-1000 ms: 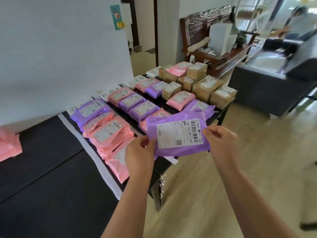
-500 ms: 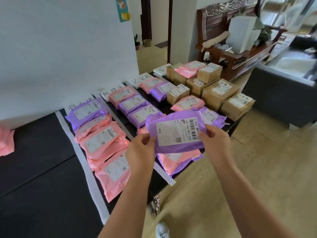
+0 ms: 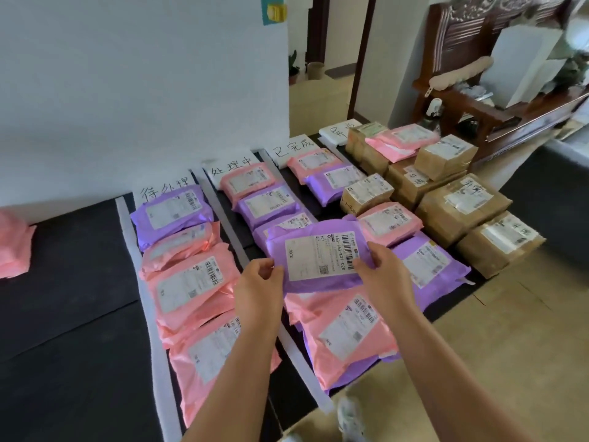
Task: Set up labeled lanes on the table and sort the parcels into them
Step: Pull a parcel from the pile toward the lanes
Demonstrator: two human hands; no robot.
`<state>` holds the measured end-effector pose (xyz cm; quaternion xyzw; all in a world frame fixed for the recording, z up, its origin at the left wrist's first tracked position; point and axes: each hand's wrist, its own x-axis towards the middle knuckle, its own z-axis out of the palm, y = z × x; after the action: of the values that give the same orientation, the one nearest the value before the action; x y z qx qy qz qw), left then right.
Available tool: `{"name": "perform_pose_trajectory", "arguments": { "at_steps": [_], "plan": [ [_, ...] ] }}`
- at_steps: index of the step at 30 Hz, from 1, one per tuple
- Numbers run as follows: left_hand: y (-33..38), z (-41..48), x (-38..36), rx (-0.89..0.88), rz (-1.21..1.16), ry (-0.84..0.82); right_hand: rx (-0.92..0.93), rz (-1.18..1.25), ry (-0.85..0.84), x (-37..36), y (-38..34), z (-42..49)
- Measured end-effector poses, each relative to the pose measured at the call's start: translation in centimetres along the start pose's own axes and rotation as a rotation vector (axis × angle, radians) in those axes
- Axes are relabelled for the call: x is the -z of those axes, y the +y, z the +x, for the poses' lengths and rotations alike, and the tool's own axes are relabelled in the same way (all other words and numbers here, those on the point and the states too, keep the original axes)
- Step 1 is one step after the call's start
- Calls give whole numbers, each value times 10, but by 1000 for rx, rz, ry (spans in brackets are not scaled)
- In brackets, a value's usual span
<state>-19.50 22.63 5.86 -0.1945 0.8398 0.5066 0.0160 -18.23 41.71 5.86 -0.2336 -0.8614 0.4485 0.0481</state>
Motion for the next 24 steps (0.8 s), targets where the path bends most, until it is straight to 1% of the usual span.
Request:
{"name": "perform_pose_trajectory", "arguments": {
  "at_steps": [7, 12, 19, 24],
  "plan": [
    [8, 55, -19, 104, 57, 92, 97, -19, -197, -37, -18, 86],
    [24, 105, -40, 172, 8, 181, 145, -97, -309, -63, -38, 155],
    [24, 175, -62, 206, 79, 178, 244, -212, -449, -109, -57, 234],
    [16, 201, -70, 209, 142, 142, 286, -278, -535, -135, -60, 262]
  ]
}}
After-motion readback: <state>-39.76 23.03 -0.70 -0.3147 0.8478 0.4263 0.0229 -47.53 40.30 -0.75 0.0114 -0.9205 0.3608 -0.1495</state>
